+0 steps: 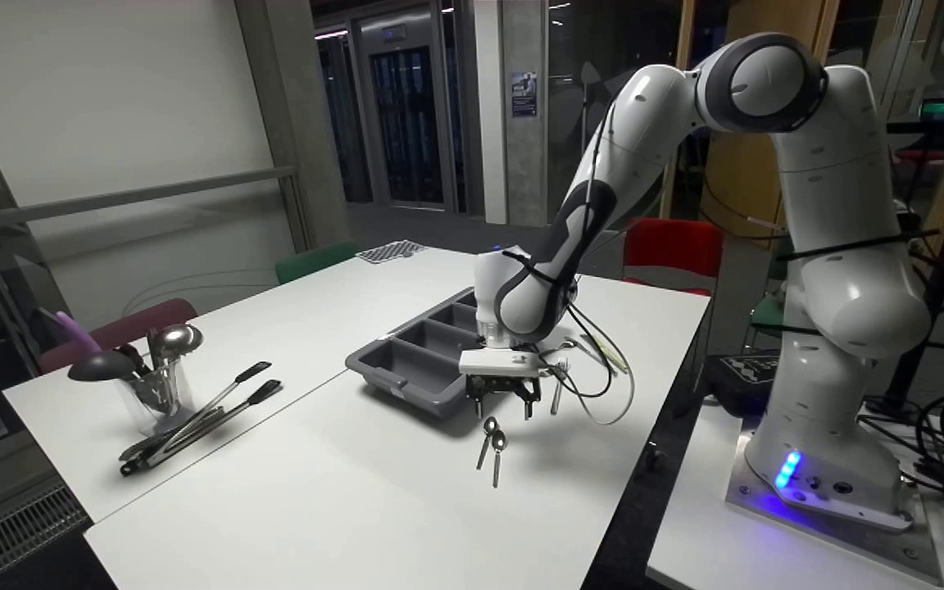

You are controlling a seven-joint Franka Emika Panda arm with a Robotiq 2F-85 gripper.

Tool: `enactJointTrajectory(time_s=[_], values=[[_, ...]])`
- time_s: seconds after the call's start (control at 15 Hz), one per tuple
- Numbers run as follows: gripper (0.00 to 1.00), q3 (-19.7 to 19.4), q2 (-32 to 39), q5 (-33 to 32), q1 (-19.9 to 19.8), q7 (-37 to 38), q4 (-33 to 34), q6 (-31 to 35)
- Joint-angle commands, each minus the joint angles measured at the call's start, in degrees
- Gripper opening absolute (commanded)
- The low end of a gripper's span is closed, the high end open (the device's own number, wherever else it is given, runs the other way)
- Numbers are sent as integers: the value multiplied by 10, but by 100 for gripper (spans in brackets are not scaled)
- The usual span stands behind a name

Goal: Pick up one spoon and put it in the grey object

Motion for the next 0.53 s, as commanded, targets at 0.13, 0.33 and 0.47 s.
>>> enactJointTrajectory(time_s=[0.13,0.33,0.47], values=[[100,12,41,15,-12,-29,48,-34],[100,13,56,16,-11,-33,60,-39],[100,15,63,19,-12,-37,65,-41]])
